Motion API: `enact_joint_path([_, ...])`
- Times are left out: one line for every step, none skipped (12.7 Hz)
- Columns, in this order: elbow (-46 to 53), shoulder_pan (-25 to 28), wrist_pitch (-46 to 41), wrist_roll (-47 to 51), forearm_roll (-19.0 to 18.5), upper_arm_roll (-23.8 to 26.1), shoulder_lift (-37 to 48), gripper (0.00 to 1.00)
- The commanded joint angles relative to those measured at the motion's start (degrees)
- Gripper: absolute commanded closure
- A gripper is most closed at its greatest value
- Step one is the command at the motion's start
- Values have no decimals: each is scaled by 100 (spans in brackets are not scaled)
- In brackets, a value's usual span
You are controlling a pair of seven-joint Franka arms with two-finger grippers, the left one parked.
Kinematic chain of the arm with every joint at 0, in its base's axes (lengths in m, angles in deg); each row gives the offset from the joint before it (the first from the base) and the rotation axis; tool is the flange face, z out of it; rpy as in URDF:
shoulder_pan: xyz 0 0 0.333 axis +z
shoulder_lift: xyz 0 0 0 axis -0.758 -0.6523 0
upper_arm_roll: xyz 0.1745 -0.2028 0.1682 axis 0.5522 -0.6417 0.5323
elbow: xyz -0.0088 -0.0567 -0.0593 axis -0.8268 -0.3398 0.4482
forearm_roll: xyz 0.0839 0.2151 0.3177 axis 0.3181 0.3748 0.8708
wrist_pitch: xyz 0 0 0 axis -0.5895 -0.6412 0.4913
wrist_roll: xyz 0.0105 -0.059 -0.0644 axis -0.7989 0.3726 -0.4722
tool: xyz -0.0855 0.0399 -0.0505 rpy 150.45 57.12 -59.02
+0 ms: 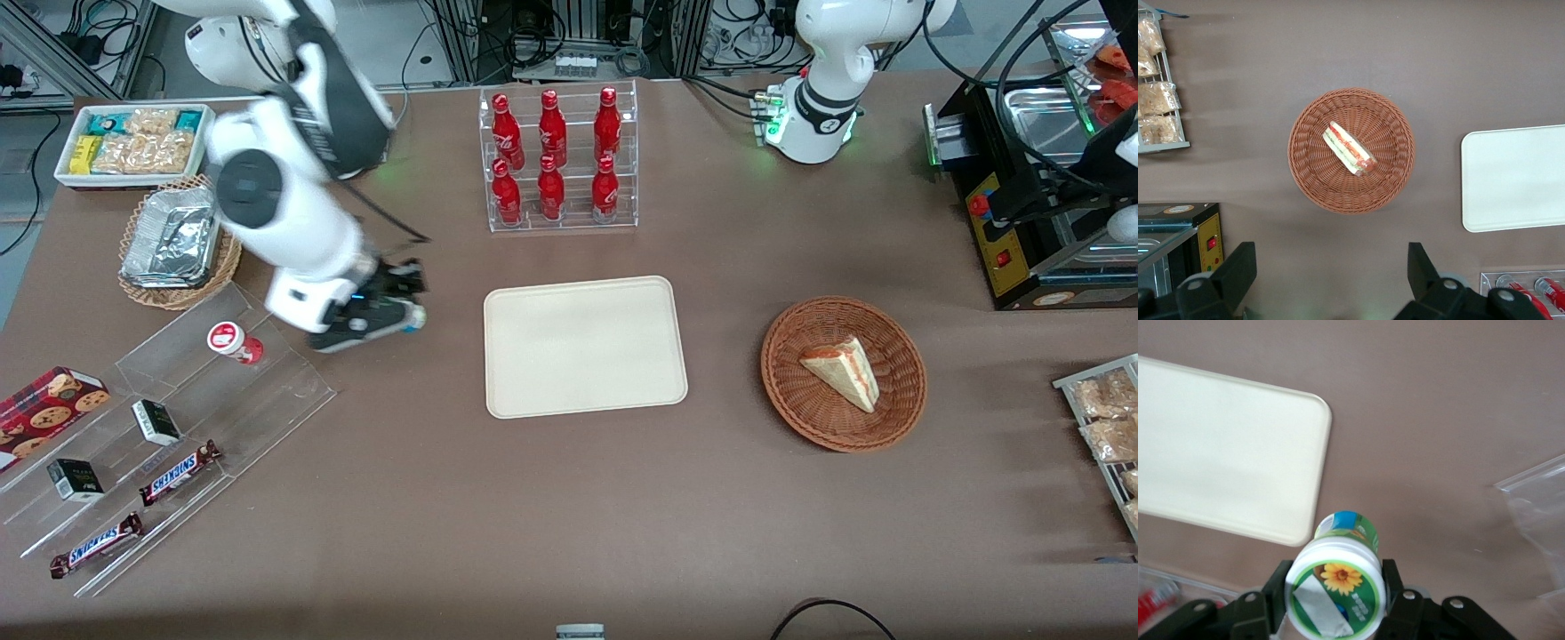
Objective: Place green gum on tray
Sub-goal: 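Lift the green gum tub and carry it over the cream tray, then lower the green gum tub onto the tray and open the right gripper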
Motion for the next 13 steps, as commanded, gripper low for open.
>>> enact_joint_path([639, 551, 451, 1008, 83, -74, -857, 100])
enact_joint_path([692, 727, 715, 1316, 92, -74, -1051, 100])
enact_joint_path([771, 937, 978, 1632, 92, -74, -1288, 100])
enact_joint_path([850, 1087, 1190, 1888, 92, -74, -1508, 100])
enact_joint_path([912, 1272, 1444, 2082, 92, -74, -1754, 100])
enact_joint_path([991, 1404, 1691, 2284, 92, -65, -1974, 100])
enact_joint_path([1113, 1527, 1919, 2538, 83, -74, -2246, 100])
enact_joint_path([1297, 1607, 2087, 2619, 83, -74, -2535, 100])
enact_joint_path([1421, 1686, 2149, 2655, 74, -74, -2738, 100])
enact_joint_path([1475, 1721, 2254, 2681, 74, -74, -2871, 100])
enact_joint_path([1475, 1739, 2421, 2716, 83, -74, -2959, 100])
enact_joint_path([1475, 1739, 2457, 2699, 83, -65, -3030, 100])
enact_joint_path([1475, 1739, 2466, 2673, 83, -65, -3109, 100])
